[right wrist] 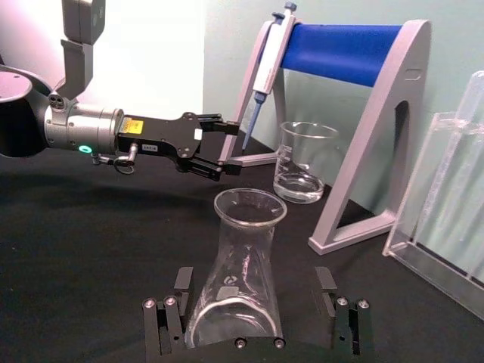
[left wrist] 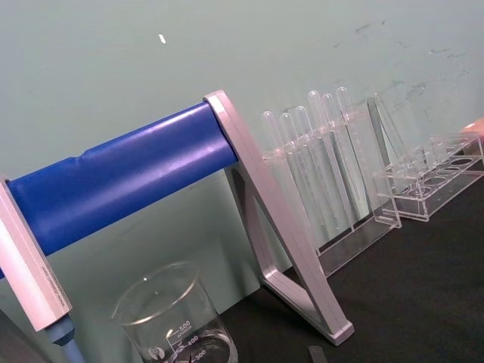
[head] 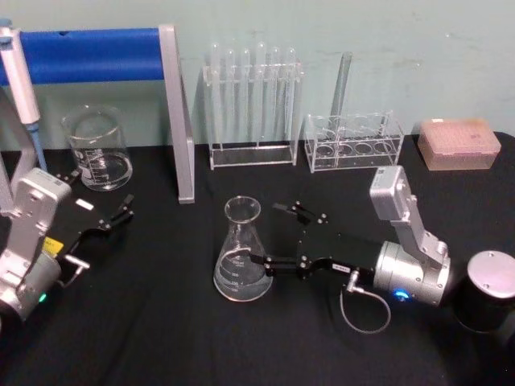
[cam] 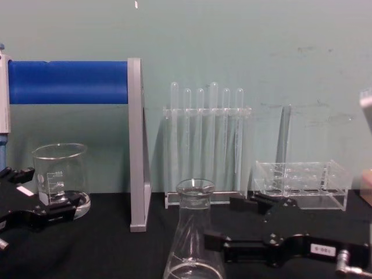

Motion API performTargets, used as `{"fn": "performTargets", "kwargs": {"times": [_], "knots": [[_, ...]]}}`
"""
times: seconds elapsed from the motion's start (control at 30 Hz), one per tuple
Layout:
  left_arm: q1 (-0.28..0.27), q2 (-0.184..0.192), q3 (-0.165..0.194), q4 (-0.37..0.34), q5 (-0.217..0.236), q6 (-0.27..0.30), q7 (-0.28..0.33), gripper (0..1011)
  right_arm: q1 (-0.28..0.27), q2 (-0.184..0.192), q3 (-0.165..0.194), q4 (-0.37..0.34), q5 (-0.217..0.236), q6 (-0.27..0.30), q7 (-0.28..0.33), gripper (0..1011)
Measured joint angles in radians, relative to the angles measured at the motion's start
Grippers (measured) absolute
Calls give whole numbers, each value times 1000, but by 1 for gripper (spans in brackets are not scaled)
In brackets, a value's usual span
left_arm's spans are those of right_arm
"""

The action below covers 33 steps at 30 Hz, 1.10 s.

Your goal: Grasp the erlenmeyer flask with one hand, shake it three times, then place it back.

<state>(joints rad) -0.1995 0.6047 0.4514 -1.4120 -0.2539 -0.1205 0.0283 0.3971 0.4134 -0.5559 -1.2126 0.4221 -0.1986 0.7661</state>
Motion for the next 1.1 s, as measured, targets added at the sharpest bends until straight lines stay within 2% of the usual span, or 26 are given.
{"fn": "performTargets", "kwargs": {"times": [0.57, 1.1], "knots": [[0, 0, 0, 0, 0, 0, 0, 1001, 77, -58, -38, 103, 30, -9, 61, 1003], [0, 0, 0, 0, 0, 0, 0, 1001, 108, -85, -56, 146, 39, -23, 78, 1003]]}}
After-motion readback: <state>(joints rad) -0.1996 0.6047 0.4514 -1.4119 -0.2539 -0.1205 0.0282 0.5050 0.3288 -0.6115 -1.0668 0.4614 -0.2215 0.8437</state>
